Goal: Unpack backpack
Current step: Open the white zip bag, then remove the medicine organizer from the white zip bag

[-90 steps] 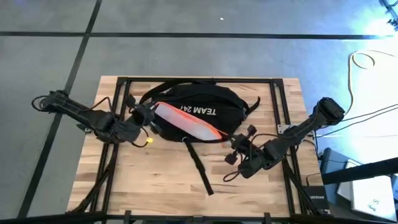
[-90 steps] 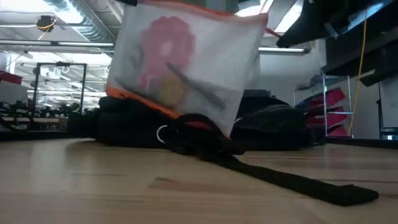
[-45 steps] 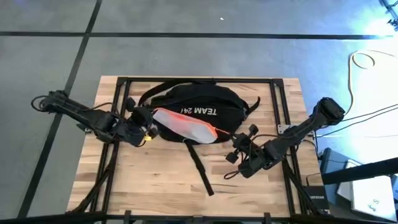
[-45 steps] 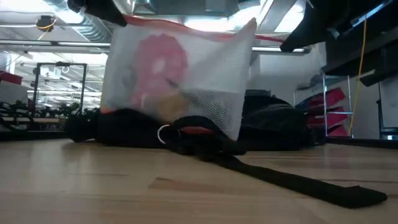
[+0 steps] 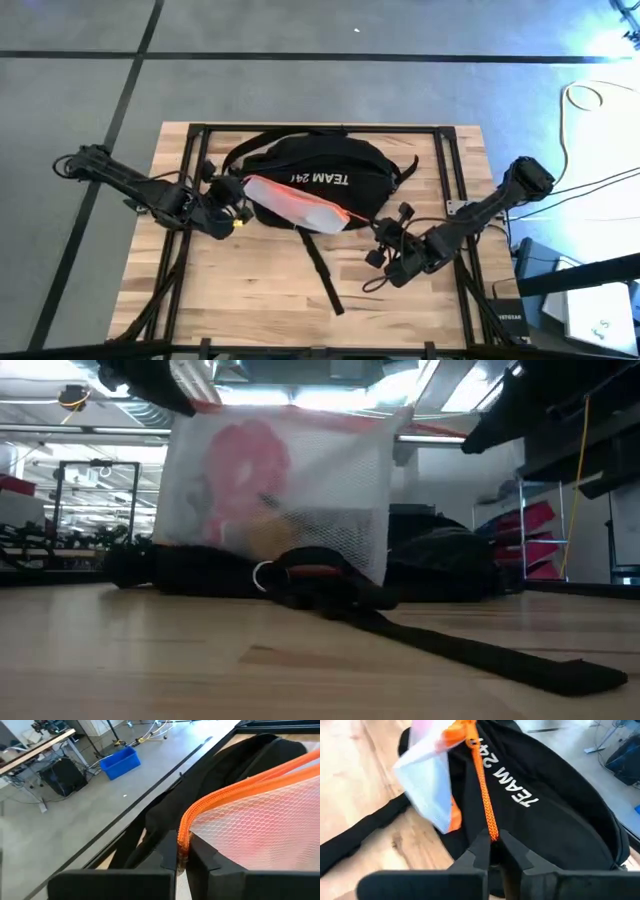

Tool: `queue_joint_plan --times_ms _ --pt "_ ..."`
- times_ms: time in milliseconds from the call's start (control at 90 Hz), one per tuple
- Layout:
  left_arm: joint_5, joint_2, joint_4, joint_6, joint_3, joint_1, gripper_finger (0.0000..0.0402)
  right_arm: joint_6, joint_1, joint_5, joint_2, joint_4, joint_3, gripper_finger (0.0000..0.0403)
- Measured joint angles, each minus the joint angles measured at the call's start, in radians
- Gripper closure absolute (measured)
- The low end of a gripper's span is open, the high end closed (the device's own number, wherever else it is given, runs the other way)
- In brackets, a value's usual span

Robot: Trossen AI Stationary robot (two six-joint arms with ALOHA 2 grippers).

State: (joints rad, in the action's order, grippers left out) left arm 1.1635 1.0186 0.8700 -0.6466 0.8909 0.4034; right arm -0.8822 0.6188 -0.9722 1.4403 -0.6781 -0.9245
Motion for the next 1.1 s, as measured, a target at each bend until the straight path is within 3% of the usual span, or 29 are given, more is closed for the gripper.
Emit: queue_joint_plan --times_ms 356,511,633,789,956,1100 --pt "0.014 -0.053 0.057 -0.049 -0.001 0.000 0.0402 0.008 0.016 -0.031 -0.018 0.008 0.000 0.0403" --pt "-0.007 -0.054 0.054 -0.019 -0.001 0.003 0.0401 0.083 0.016 -0.038 -0.017 0.103 0.000 0.0384" --pt "-0.105 -0.054 0.021 0.029 -0.001 0.003 0.0386 0.224 0.016 -0.035 -0.017 0.220 0.000 0.0334" --pt "-0.225 -0.029 -0.073 0.107 -0.001 0.009 0.0341 0.366 0.016 -0.028 -0.016 0.318 0.000 0.0241" --pt "-0.310 0.058 -0.199 0.202 -0.001 0.048 0.0295 0.393 0.016 -0.067 -0.016 0.341 0.000 0.0137" --pt "-0.370 0.136 -0.247 0.240 -0.001 0.076 0.0274 0.393 0.016 -0.085 -0.016 0.341 0.000 0.0082"
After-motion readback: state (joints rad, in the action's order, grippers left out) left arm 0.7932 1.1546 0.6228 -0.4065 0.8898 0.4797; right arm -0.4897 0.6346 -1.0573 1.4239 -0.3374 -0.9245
